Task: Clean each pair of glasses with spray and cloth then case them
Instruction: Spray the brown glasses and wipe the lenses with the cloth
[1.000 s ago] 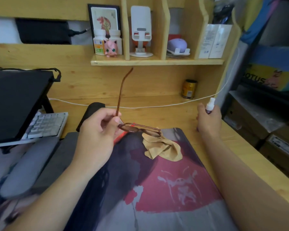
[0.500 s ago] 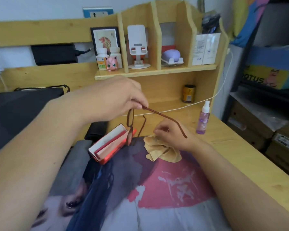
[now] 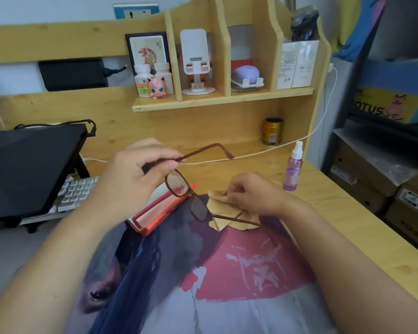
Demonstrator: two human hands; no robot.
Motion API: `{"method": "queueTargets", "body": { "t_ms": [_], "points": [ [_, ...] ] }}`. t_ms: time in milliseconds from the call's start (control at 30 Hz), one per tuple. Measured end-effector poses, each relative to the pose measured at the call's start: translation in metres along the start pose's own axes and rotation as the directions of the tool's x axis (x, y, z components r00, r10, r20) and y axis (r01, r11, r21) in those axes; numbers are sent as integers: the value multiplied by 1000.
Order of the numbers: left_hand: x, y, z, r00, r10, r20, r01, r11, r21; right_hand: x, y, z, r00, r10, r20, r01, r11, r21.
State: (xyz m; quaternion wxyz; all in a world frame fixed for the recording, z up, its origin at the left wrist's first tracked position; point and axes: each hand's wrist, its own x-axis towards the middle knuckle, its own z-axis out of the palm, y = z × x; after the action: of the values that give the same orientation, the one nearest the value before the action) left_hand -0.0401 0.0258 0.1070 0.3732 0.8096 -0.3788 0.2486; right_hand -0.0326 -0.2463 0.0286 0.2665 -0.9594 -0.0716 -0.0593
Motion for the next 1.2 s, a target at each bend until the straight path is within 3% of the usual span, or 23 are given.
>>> {"method": "queueTargets", "body": {
  "t_ms": [67,133,267,367,533,567,600,633,667,700,767,800,833,900,967,1033,1067,1200],
  "points": [
    [-20,-11,18,983,2,-184,-11,999,-48,0,-2,-5,1000,28,-14,-28,1000,-5],
    [-36,-18,33,957,-44,-287,9,992,-125,0,-3,-11,991,102,-89,-86,983,162],
    [-51,-15,47,958,-78,-276,23,980,-198,-3,-8,-23,928,246,-280,-63,843,534],
    [-52,-14,52,968,-42,-247,-8,981,-196,-9,-19,-29,946,219,-240,-15,768,640],
    [-55,-17,50,969,-44,-242,-11,975,-223,-22,-40,-50,989,55,-139,104,409,906],
    [-55,-17,49,969,-45,-242,-13,973,-232,-23,-38,-57,993,25,-119,99,393,914],
    [-55,-16,47,970,-47,-239,-14,969,-245,-22,-35,-62,995,14,-100,82,467,880],
    [-56,-15,46,971,-48,-233,-14,966,-258,-19,-28,-66,996,24,-91,54,651,757],
    [-56,-15,46,973,-51,-224,-12,963,-271,-14,-18,-69,995,50,-91,5,852,524],
    [-56,-15,46,976,-53,-213,-10,959,-284,-10,-5,-69,992,77,-98,-52,970,238],
    [-56,-15,48,982,-58,-179,-3,947,-322,-5,18,-64,990,107,-87,-122,971,-204],
    [-57,-17,50,986,-55,-160,-2,942,-335,-5,25,-59,990,100,-99,-127,941,-315],
    [-57,-18,51,988,-51,-143,-1,941,-338,-6,29,-56,988,87,-124,-125,931,-342],
    [-59,-22,52,992,-43,-117,1,940,-342,-14,24,-55,993,75,-92,-95,967,-236],
    [-59,-24,52,994,-40,-102,2,937,-349,-25,8,-54,987,68,145,-52,993,-106],
    [-59,-24,52,995,-33,-96,-3,937,-351,-39,-12,-47,908,46,415,-30,999,-45],
    [-59,-23,51,995,-32,-96,-3,938,-347,-44,-20,-39,875,30,482,-12,999,-41],
    [-60,-25,51,994,-48,-95,12,939,-343,-48,-30,-7,894,-53,445,111,988,-104]
  ]
}}
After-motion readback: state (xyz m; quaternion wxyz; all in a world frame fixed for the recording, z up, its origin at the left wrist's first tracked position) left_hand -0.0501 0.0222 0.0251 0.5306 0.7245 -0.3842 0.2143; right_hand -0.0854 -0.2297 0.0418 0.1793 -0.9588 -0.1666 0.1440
